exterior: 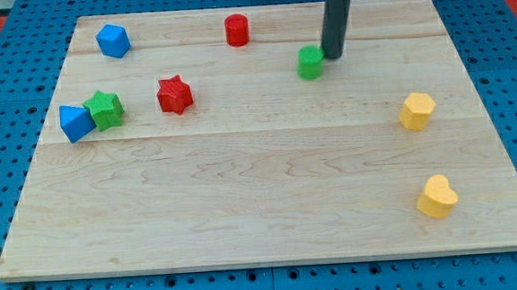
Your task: Push the yellow heart towards top right
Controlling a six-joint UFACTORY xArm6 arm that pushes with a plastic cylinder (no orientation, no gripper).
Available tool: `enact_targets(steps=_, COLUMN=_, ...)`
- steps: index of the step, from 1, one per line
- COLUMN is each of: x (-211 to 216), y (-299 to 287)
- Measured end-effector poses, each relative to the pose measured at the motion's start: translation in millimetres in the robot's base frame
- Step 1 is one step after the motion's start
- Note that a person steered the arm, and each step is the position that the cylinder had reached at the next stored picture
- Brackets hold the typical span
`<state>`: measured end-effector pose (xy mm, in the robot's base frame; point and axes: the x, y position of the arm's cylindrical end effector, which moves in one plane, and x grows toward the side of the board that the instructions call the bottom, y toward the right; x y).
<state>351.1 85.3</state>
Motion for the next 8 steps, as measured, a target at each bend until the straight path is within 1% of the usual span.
enact_targets(steps=1, x=43, y=12)
enact_targets(steps=2, x=102, y=34)
enact_targets(steps=3, x=119, y=38)
enact_targets(steps=4, x=119, y=116)
enact_targets(steps=5, x=119, y=181)
enact_targets(steps=6, x=151, y=233)
enact_targets(steps=7, x=221, y=195)
enact_targets(steps=8, x=243, y=113)
